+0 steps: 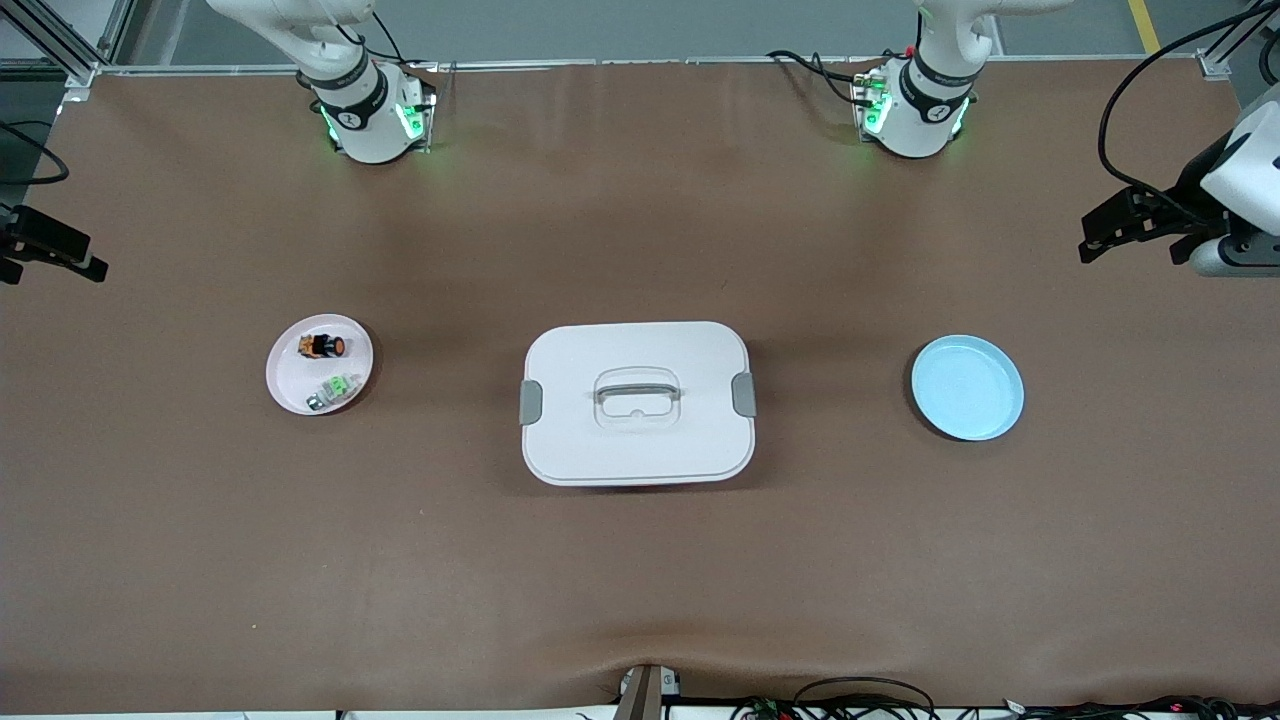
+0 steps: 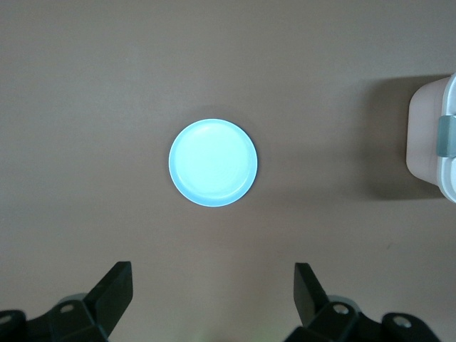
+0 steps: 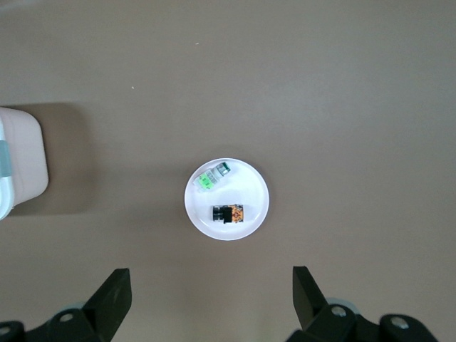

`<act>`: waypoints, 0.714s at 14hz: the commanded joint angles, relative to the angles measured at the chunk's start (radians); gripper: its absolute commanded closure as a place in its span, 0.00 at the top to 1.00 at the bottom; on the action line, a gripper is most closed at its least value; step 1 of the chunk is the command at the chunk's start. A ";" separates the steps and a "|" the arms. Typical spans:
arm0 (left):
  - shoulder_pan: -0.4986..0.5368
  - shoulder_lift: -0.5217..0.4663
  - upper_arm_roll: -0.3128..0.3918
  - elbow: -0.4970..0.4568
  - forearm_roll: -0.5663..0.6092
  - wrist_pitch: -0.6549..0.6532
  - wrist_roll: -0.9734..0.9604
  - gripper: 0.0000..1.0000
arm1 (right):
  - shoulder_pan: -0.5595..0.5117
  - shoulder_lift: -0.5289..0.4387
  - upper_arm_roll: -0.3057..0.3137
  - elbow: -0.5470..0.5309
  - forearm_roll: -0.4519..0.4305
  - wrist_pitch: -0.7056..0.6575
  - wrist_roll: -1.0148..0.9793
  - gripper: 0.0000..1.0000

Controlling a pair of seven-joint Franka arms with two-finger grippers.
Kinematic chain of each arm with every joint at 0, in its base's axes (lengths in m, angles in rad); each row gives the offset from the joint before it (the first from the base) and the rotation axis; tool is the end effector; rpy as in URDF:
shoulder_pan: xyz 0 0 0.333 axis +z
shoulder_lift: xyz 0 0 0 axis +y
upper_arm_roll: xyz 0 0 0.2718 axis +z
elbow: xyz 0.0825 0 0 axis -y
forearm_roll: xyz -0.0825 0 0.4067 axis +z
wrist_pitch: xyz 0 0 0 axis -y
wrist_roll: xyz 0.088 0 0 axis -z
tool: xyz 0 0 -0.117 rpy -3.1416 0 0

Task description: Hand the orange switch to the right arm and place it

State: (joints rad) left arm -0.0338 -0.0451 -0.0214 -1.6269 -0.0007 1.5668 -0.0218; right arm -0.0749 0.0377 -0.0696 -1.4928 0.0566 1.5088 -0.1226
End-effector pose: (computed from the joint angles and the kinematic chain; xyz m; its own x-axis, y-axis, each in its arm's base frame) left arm 0.5631 -0.0314 0.5680 0.9993 -0.0334 -0.0150 -0.0334 -0.9994 -0.0006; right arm 0.5762 -0.0762 0.5817 0.9997 -0.0186 -0.0148 -0.0194 -0.9982 -0.0561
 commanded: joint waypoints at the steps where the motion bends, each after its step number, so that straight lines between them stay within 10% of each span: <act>1: 0.006 -0.001 -0.006 0.005 0.008 -0.016 0.010 1.00 | -0.016 -0.004 0.010 0.016 -0.030 -0.002 -0.018 1.00; 10: -0.001 0.005 -0.006 0.007 0.013 -0.034 0.022 1.00 | -0.025 -0.009 0.005 0.016 -0.047 0.014 -0.005 1.00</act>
State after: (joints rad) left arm -0.0347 -0.0446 -0.0219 -1.6279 -0.0007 1.5609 -0.0198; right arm -0.0836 0.0376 -0.0754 -1.4862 0.0146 1.5263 -0.1295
